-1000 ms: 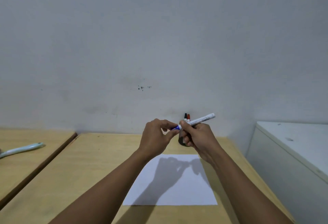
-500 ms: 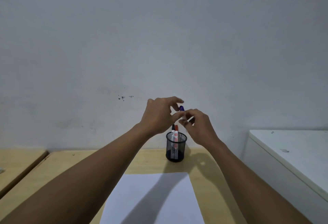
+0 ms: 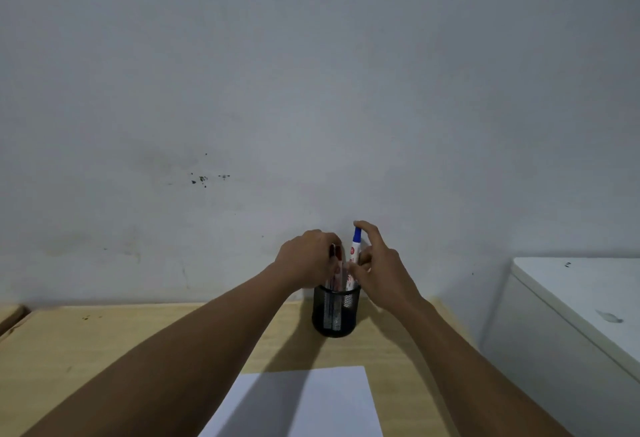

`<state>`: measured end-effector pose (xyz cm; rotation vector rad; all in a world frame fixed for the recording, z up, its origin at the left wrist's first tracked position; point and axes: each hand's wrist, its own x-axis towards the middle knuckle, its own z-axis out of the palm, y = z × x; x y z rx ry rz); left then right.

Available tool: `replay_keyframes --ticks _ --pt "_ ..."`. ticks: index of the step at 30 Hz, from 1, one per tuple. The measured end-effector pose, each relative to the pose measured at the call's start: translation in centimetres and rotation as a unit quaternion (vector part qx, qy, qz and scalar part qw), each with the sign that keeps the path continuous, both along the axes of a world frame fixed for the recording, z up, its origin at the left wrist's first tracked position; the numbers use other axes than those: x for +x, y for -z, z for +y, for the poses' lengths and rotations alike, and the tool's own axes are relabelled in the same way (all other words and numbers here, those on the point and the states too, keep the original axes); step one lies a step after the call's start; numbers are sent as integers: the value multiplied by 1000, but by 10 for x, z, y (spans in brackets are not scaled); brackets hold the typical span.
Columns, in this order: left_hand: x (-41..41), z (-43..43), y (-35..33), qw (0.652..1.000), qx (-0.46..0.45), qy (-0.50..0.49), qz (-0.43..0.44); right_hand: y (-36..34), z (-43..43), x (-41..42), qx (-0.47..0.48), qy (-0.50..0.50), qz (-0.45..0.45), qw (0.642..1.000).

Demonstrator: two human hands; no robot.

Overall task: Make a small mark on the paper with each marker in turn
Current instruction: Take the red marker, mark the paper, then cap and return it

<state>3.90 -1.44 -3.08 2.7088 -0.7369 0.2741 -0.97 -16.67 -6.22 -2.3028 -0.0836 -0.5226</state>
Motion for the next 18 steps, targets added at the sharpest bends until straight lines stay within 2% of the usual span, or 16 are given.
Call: replay_keyframes --ticks 9,12,15,18 --pt "6 -6 10 996 -85 -7 -38 11 -2 4 -17 3 1 1000" --pt "-1 -2 7 992 -126 -6 -15 6 0 -2 -26 10 -1 1000" --pt "-11 7 -1 983 -176 9 57 -6 5 -11 10 29 -28 999" --pt "-27 23 -20 970 -238 12 51 -27 16 -29 78 26 -45 996"
